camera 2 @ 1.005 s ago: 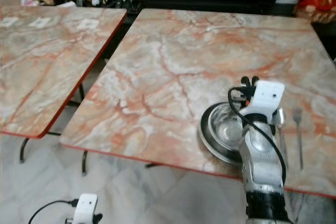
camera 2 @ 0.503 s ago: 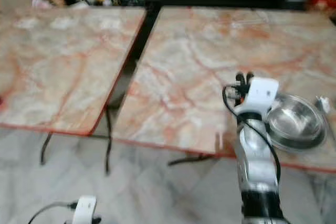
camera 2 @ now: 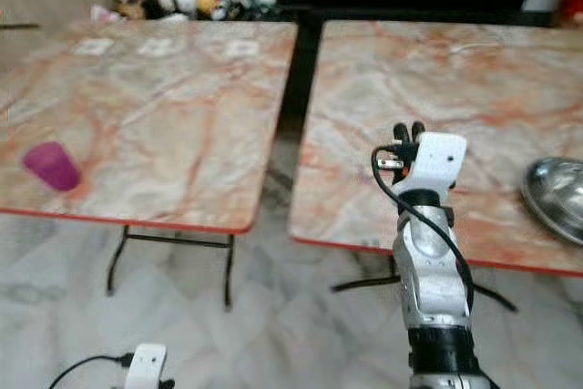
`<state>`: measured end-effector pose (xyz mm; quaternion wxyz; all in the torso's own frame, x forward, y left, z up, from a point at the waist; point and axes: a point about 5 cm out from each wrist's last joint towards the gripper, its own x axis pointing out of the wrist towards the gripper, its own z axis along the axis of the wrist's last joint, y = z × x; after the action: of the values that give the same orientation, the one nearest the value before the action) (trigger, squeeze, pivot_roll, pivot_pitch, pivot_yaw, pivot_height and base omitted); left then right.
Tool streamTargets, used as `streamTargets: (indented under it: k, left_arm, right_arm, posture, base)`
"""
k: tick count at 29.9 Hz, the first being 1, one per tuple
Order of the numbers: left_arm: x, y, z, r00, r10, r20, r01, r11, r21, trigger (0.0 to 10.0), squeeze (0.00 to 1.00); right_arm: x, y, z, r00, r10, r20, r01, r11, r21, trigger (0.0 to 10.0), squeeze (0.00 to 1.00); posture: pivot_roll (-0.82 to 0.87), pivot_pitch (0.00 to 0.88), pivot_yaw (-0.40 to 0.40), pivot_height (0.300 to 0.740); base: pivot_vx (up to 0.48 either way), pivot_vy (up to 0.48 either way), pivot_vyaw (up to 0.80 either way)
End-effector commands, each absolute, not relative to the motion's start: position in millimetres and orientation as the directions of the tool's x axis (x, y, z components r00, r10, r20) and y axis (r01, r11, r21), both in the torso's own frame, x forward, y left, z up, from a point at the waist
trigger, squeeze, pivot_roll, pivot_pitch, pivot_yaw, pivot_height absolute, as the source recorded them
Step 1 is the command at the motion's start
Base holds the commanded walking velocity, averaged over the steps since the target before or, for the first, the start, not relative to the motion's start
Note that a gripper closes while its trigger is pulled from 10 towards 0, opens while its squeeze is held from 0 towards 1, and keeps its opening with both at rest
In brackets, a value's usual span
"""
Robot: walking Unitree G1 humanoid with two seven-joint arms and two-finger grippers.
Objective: Setting the table
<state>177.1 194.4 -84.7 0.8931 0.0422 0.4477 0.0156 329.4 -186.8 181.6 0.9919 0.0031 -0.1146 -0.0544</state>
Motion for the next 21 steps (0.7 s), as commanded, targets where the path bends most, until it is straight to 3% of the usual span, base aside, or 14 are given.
streamTargets:
  k: [1, 21]
  left_arm:
    - [171.3, 192.9, -87.9, 0.580, 0.062, -0.812, 0.021, 0.996, 0.091, 10.0, 0.00]
    - [168.4, 191.3, -89.4, 0.573, 0.057, -0.818, 0.027, 0.996, 0.088, 10.0, 0.00]
  right_arm:
    - [327.6, -191.6, 178.5, 0.968, -0.124, 0.217, 0.123, 0.992, 0.017, 10.0, 0.00]
    - [330.2, -186.0, 178.5, 0.971, -0.107, 0.213, 0.106, 0.994, 0.019, 10.0, 0.00]
  posture:
    - [-0.11, 0.014, 0.048, 0.740]
    - [-0.13, 0.000, 0.049, 0.740]
  base:
    - [0.000, 0.480, 0.00]
    - [0.000, 0.480, 0.00]
